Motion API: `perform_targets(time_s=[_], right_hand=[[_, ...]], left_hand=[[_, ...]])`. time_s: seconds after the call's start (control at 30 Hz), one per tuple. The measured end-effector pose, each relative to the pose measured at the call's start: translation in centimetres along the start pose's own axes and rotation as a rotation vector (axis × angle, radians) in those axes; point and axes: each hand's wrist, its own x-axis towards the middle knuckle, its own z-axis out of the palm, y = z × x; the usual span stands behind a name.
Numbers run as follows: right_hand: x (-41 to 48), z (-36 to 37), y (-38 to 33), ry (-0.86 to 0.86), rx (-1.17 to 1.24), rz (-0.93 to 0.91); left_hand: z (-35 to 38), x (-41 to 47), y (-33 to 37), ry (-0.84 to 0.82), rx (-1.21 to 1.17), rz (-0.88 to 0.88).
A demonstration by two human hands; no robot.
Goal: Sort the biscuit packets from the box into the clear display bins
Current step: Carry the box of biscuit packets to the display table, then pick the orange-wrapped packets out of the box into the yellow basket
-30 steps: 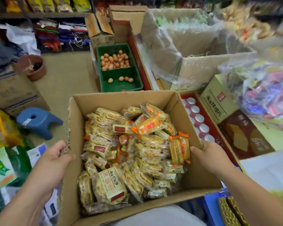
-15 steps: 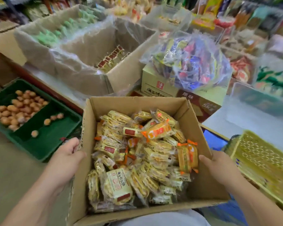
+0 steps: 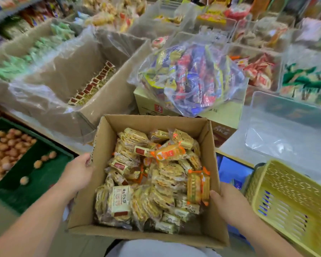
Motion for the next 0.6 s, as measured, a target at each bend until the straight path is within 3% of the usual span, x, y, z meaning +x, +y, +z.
perform_targets(time_s=[0.27,0.6], right_hand=[[-0.9,1.4,-2.4,-0.003,0.179,0.023],[-2.0,4.8,-6.2,0.210,0.243,0.227]], left_hand=[[-1.4,4.6,1.7,0.059,0.132,0.153],[-2.0,8.7,2.0,0.097,0.039,0.297]])
